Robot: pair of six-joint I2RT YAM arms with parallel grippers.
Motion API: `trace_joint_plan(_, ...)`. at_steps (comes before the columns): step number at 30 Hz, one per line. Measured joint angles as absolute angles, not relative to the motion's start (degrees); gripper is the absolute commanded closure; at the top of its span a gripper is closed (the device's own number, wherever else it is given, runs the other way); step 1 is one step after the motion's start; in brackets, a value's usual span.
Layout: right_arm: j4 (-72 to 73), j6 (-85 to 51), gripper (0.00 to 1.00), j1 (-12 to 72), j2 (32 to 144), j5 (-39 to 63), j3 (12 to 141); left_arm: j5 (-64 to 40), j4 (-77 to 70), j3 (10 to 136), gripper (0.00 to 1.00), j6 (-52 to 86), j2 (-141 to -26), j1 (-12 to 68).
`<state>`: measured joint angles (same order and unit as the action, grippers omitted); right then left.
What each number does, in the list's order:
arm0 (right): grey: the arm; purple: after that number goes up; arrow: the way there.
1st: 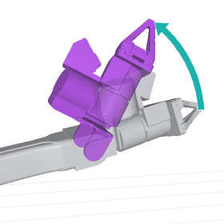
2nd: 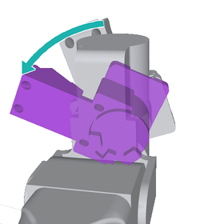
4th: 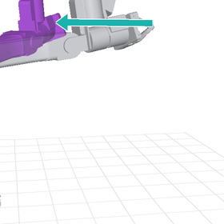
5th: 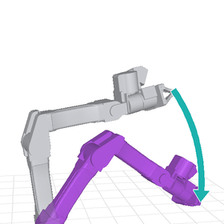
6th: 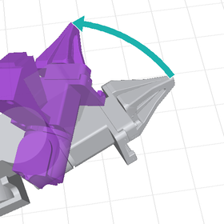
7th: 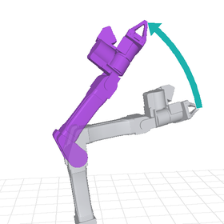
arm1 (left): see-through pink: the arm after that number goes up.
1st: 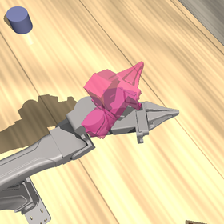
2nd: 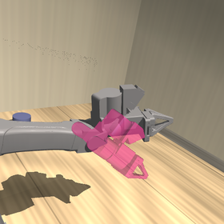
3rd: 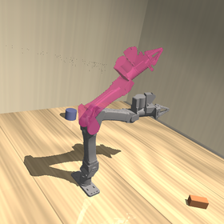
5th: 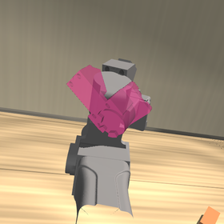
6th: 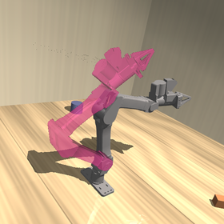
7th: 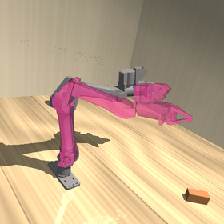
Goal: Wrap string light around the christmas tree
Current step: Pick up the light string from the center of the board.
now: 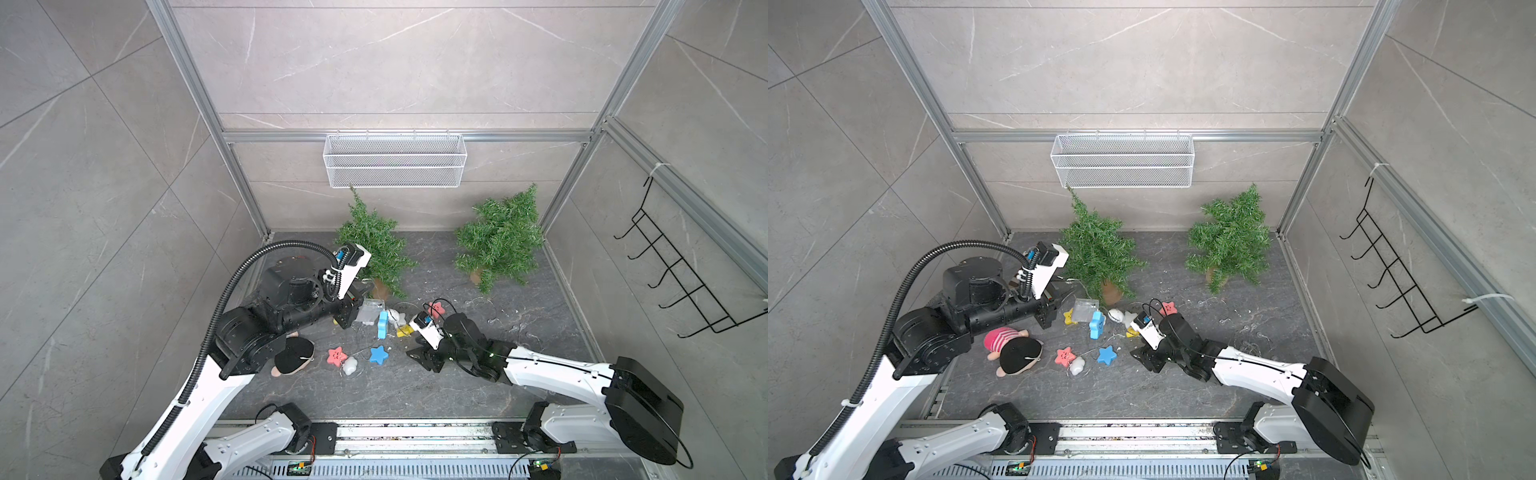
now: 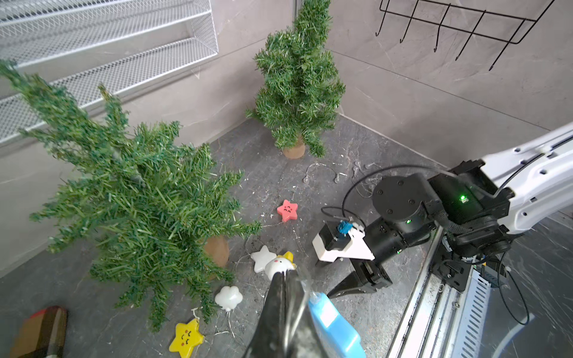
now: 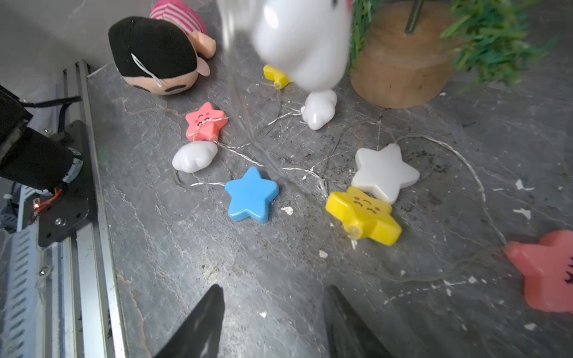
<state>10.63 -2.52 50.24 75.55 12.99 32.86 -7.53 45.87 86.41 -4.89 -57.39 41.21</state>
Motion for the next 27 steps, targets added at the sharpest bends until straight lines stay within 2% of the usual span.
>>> trace_joint_plan(8, 20.0, -1.7, 0.45, 50.8, 80.9, 8.3, 31.9, -7.3, 49.1, 91.5, 1.0, -7.0, -60.6, 41.2)
trace_joint_plan(15, 21.3, 0.3, 0.46, 50.8, 84.5, 4.8, 31.2, -6.1, 51.7, 97.6, 1.0, -8.6, -62.8, 41.2)
trace_joint_plan(27, 25.1, 6.8, 0.44, 50.8, 91.9, -9.5, 34.0, -6.0, 53.1, 99.7, 1.0, -10.5, -63.7, 41.2)
